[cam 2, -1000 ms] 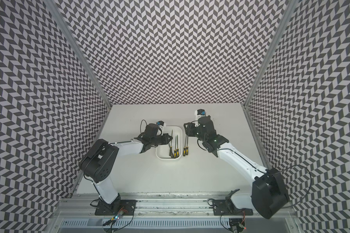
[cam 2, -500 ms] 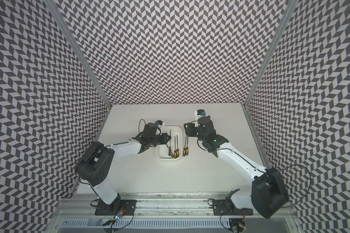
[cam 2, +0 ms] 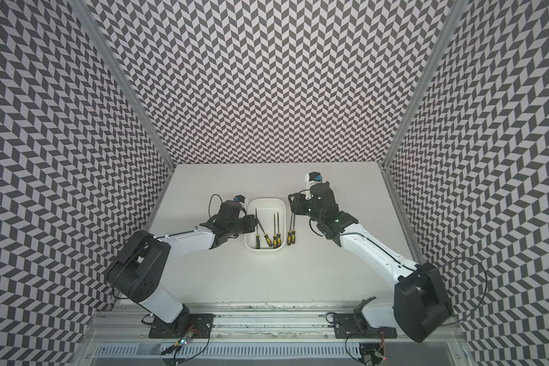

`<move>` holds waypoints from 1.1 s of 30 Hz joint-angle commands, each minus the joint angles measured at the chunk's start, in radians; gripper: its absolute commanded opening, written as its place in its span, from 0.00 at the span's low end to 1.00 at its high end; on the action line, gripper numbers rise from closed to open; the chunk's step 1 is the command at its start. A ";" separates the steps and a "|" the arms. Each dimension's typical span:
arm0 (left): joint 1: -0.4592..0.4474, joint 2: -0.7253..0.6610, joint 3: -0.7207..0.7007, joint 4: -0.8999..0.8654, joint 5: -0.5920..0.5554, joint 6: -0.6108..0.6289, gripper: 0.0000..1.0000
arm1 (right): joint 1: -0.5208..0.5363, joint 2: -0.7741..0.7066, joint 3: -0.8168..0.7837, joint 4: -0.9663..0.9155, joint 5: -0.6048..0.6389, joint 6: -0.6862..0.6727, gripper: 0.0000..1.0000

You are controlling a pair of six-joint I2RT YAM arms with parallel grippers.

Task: Put the file tool into the storage box
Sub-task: Place the file tool in the storage box.

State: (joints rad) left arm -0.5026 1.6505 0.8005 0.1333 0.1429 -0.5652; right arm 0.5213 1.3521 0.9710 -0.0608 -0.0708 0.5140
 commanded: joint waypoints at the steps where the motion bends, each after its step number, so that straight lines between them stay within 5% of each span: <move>1: 0.002 0.037 0.005 0.012 -0.050 -0.023 0.00 | 0.002 -0.030 -0.010 0.023 0.014 -0.011 0.48; 16: -0.043 0.188 0.137 -0.025 -0.071 -0.023 0.00 | -0.009 -0.060 -0.027 0.033 0.031 -0.003 0.48; 26: -0.081 0.079 0.165 -0.104 -0.115 -0.015 0.33 | -0.010 -0.054 -0.020 0.031 0.009 -0.006 0.53; 33: -0.090 -0.030 0.144 -0.136 -0.181 -0.003 0.39 | -0.010 -0.033 -0.017 0.023 0.009 -0.006 0.56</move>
State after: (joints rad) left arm -0.5888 1.6810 0.9569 0.0254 0.0128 -0.5854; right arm 0.5137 1.3186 0.9554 -0.0605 -0.0593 0.5152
